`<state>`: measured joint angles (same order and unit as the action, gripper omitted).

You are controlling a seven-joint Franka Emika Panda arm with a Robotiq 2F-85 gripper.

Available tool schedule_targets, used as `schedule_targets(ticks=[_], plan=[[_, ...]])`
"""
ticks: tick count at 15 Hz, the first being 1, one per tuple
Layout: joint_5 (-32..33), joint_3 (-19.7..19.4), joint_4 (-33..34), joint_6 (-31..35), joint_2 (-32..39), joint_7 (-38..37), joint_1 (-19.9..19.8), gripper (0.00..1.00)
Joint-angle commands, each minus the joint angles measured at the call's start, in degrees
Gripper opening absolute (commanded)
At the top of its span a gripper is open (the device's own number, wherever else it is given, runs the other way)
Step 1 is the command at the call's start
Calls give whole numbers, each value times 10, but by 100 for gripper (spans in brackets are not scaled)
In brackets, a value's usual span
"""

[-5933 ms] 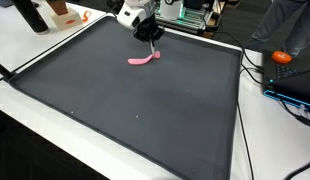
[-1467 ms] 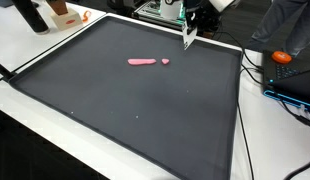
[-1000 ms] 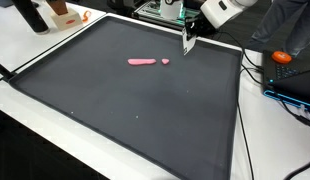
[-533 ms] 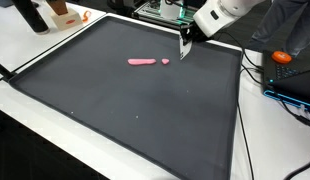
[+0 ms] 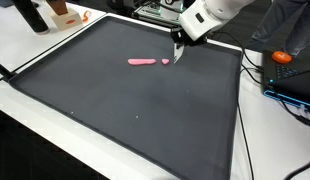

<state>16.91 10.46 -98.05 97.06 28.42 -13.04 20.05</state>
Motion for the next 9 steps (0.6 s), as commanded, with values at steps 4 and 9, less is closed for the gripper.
schedule_targets(ticks=[4, 9], plan=[[-62, -10, 35, -6, 14, 53, -36, 1], [-105, -21, 42, -2, 3, 79, -69, 1]])
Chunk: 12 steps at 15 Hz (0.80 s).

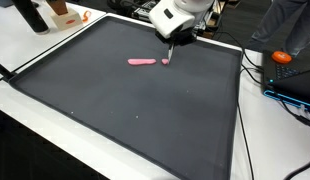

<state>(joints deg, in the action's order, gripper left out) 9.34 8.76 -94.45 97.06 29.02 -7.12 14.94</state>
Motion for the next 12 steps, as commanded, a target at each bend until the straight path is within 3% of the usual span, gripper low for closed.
schedule_targets(ticks=[1, 12], plan=[[-38, -6, 6, 0, -7, 26, -26, 1], [-161, -35, -15, 52, -63, 119, -132, 1]])
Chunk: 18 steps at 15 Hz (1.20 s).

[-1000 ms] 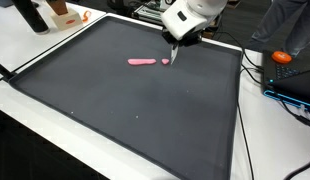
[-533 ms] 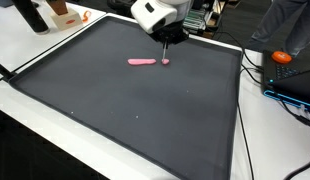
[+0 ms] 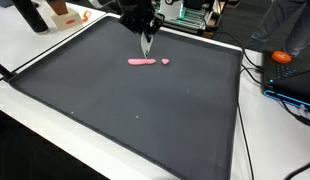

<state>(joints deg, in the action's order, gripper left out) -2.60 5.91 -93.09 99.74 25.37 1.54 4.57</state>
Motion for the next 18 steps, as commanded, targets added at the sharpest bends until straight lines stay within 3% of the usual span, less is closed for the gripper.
schedule_targets(ticks=[1, 10, 18], plan=[[-53, -10, -32, 28, -31, 42, -38, 1], [-144, -39, -78, 63, -50, 145, -113, 1], [-187, -57, -129, 105, -49, 225, -156, 1]])
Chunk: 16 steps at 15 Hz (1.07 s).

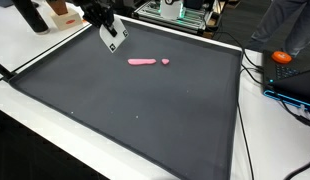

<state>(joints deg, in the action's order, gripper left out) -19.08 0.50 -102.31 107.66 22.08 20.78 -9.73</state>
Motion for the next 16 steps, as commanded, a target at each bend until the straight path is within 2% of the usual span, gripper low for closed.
schedule_targets(ticks=[1, 7, 16], plan=[[-23, -4, -43, 33, -17, 40, -16, 1], [-20, -8, -71, 64, -17, 63, -25, 1], [-7, -9, -94, 89, -17, 52, -18, 1]])
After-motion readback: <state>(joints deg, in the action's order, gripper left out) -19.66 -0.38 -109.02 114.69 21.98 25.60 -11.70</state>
